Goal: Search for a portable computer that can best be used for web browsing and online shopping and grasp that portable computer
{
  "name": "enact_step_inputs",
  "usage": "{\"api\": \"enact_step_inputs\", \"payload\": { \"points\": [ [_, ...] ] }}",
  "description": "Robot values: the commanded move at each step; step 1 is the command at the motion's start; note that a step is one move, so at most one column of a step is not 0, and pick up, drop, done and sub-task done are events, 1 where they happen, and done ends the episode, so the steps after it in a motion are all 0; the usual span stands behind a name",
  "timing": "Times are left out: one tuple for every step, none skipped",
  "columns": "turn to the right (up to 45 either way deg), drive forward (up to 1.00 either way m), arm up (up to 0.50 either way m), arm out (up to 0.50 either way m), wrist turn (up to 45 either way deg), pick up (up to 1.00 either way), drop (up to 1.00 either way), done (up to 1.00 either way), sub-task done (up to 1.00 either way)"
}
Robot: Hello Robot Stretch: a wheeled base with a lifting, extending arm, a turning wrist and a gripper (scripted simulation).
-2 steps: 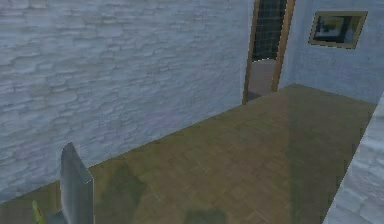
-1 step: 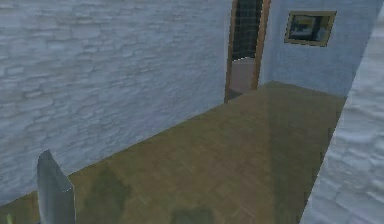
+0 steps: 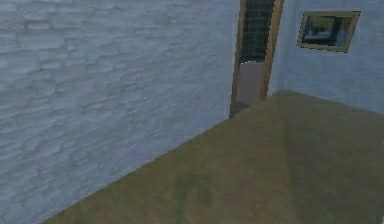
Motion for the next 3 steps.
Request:
{"api": "enact_step_inputs", "payload": {
  "points": [
    [18.0, 0.0, 0.0, 0.0, 0.0, 0.0, 0.0, 0.0, 0.0],
    [0.0, 0.3, 0.0, 0.0, 0.0, 0.0, 0.0, 0.0, 0.0],
    [9.0, 0.0, 0.0, 0.0, 0.0, 0.0, 0.0, 0.0, 0.0]
  ]
}}
